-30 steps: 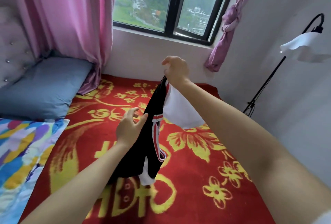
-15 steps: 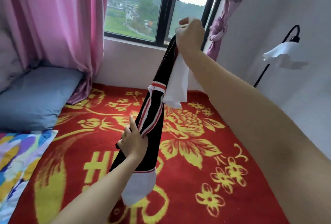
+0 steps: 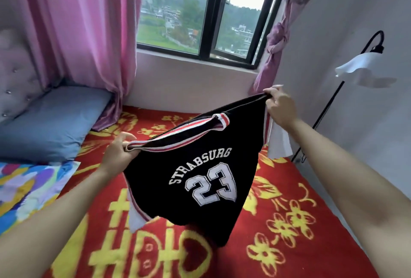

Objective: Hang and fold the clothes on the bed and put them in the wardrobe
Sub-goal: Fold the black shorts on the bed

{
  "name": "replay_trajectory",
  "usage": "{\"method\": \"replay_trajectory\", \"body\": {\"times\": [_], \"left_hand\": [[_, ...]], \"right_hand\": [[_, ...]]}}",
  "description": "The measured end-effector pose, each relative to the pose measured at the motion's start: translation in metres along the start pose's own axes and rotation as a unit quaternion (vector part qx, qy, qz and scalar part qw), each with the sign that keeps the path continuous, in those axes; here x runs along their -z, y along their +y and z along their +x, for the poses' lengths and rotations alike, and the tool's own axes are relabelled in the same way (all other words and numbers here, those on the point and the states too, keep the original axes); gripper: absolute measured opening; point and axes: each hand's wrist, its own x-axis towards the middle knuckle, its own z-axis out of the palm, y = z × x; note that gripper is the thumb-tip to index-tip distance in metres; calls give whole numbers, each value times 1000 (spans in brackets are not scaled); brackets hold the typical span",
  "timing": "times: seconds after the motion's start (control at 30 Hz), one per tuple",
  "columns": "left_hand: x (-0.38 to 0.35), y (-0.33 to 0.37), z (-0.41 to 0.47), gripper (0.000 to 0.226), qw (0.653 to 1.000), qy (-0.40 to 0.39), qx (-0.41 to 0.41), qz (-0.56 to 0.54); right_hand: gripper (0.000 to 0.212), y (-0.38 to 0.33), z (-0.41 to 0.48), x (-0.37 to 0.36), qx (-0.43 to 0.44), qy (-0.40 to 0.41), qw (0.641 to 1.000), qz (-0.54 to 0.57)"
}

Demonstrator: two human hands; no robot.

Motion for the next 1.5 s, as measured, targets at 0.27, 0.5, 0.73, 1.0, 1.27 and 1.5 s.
{"method": "replay_trajectory", "body": {"times": [0.27, 0.5, 0.73, 1.0, 1.27, 1.5], "left_hand": [[37, 24, 5, 23, 993, 74, -4, -89], [25, -29, -63, 25, 991, -47, 114, -51], [-1, -61, -122, 19, 961, -114, 249, -43], [-30, -115, -151, 20, 884, -365, 254, 142], [-59, -138, -37, 22, 912, -285, 159, 250], [-103, -91, 143, 41, 984, 42, 96, 146]], "right_hand": [[20, 43, -28, -40, -12, -78, 995, -52], [34, 92, -111, -105, -66, -282, 957, -6], [48, 125, -171, -149, -136, -404, 905, -1], [48, 163, -224, -189, -226, -490, 841, -39], [41, 142, -167, -226, -312, -378, 870, -60], [47, 66, -24, -270, -330, -92, 935, 97]]}}
